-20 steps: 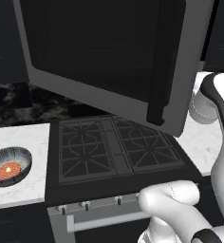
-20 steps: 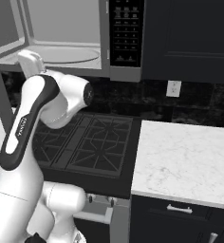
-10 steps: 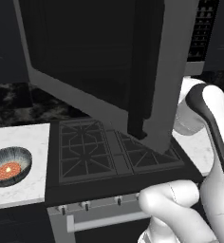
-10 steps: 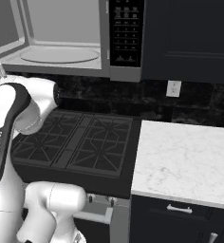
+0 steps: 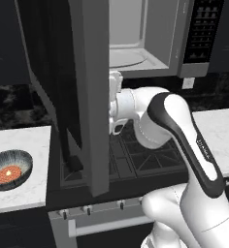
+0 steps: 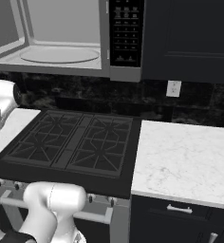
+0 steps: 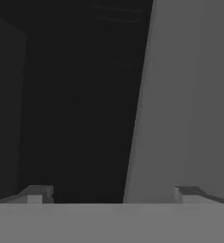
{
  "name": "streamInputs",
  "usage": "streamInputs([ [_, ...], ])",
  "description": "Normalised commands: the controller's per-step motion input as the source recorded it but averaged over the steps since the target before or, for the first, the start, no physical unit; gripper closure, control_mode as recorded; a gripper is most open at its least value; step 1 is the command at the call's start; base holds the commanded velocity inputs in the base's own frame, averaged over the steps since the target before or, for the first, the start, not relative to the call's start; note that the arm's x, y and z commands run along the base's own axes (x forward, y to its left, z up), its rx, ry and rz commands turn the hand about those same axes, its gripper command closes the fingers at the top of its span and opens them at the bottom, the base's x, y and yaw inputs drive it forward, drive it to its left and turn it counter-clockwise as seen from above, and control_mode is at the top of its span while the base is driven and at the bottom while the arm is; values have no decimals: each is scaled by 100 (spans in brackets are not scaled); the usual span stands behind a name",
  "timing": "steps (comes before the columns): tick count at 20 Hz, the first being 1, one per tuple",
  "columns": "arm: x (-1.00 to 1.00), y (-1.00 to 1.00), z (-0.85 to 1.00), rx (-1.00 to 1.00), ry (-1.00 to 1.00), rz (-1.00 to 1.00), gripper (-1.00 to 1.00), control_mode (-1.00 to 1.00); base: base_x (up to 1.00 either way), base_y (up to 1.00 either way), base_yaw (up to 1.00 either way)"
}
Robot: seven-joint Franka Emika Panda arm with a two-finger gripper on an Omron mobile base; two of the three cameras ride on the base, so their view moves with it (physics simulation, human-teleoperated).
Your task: Open the microwave, place the bowl with waffle inside the microwave, then close the microwave door and turn it on.
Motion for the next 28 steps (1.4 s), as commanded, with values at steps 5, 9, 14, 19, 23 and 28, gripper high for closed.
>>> streamInputs([
  [5, 6, 100, -1, -12, 6, 0, -100, -100, 0, 0, 0],
  [9, -8, 11, -2, -12, 0, -5, -100, -100, 0, 0, 0],
  [14, 0, -94, -37, -32, 8, -33, -100, -100, 0, 0, 0],
  [19, 60, -60, -56, -39, 20, -29, -100, -100, 0, 0, 0],
  [23, 100, -2, -63, -28, 32, -5, -100, -100, 0, 0, 0],
  [28, 78, 8, -71, -22, 20, 13, -100, -100, 0, 0, 0],
])
